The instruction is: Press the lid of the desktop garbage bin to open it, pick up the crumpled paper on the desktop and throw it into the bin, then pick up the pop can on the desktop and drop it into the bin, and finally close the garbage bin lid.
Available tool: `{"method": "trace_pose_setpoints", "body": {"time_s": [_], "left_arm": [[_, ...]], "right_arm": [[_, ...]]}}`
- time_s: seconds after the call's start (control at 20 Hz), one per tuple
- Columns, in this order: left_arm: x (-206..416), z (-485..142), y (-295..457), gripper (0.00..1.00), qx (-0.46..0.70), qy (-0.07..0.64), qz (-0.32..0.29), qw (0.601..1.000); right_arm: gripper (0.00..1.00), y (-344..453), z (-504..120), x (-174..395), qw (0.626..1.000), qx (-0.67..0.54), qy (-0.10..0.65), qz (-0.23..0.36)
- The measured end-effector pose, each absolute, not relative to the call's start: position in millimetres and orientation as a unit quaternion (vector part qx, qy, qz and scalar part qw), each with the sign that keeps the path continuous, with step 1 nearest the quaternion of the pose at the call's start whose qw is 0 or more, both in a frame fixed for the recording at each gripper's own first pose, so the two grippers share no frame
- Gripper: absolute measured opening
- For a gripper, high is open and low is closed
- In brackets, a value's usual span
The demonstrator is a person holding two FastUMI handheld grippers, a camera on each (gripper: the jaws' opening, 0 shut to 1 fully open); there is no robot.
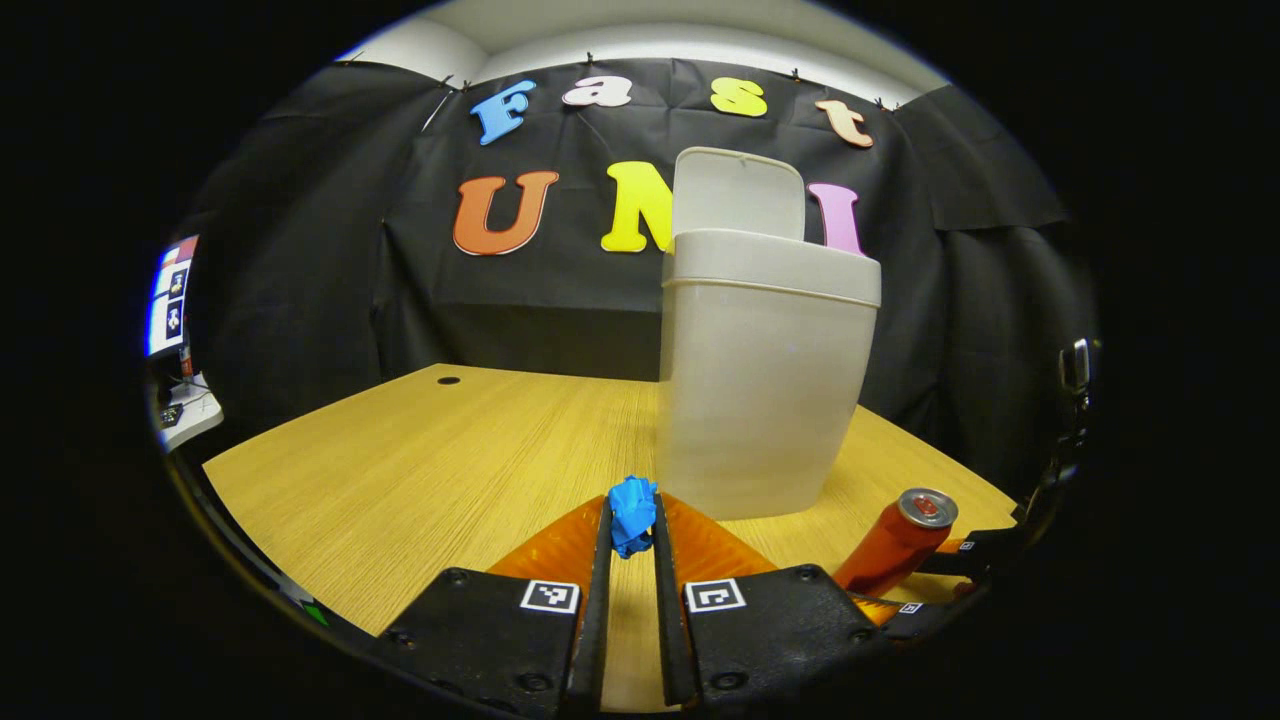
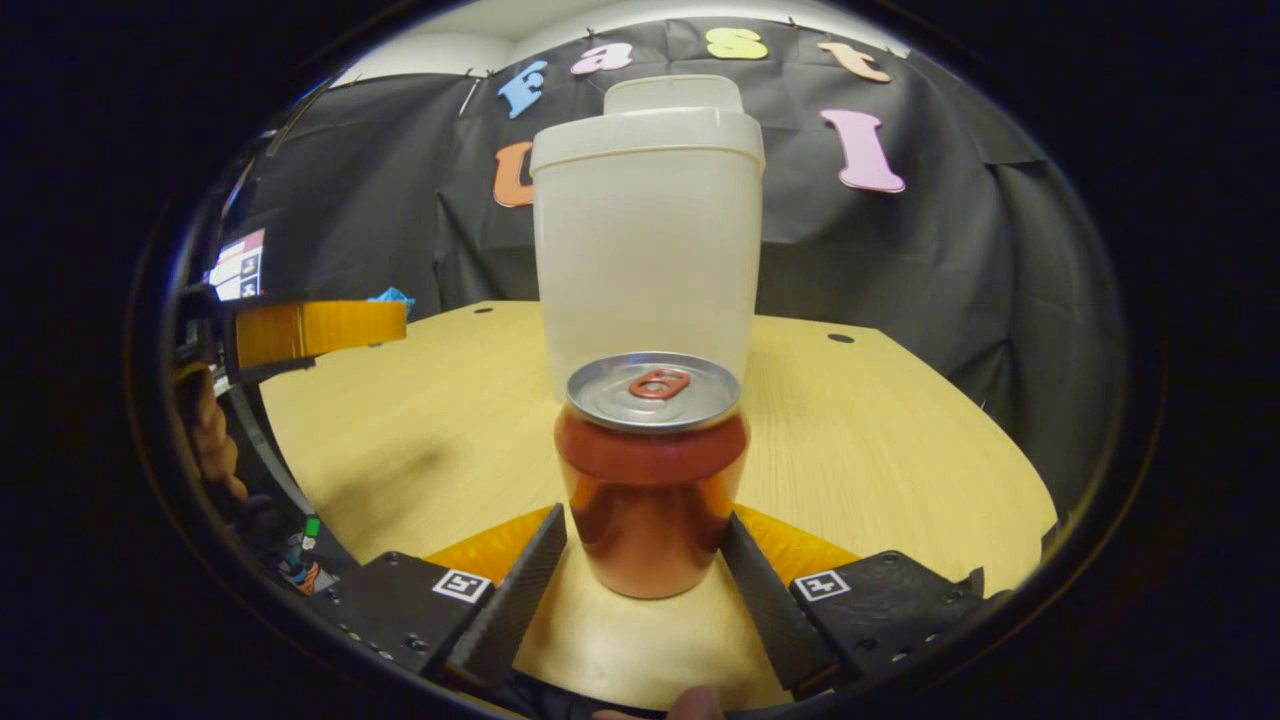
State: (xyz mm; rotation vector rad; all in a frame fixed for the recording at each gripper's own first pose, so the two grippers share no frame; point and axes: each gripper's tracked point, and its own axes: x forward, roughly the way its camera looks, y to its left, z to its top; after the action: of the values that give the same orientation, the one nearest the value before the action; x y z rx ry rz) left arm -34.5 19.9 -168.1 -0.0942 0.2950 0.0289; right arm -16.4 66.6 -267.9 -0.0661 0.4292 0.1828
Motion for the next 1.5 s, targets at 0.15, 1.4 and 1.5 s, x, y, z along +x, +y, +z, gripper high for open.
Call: {"method": "trace_pose_setpoints", "body": {"time_s": [0.15,1.4,1.5], "left_arm": [[-29,-153,21,0.24,-0.045,0.129,0.017,0.99],[35,-11,-2,0.24,-0.049,0.011,0.0,0.999],[43,-9,-3,0.24,-0.056,0.011,0.001,0.998]], "right_arm": [[0.94,67,-267,-14,0.973,-0.041,0.21,0.09],[0.8,40,-215,-19,0.98,-0.012,0.168,0.101],[0.8,40,-212,-20,0.981,-0.012,0.165,0.102]]}}
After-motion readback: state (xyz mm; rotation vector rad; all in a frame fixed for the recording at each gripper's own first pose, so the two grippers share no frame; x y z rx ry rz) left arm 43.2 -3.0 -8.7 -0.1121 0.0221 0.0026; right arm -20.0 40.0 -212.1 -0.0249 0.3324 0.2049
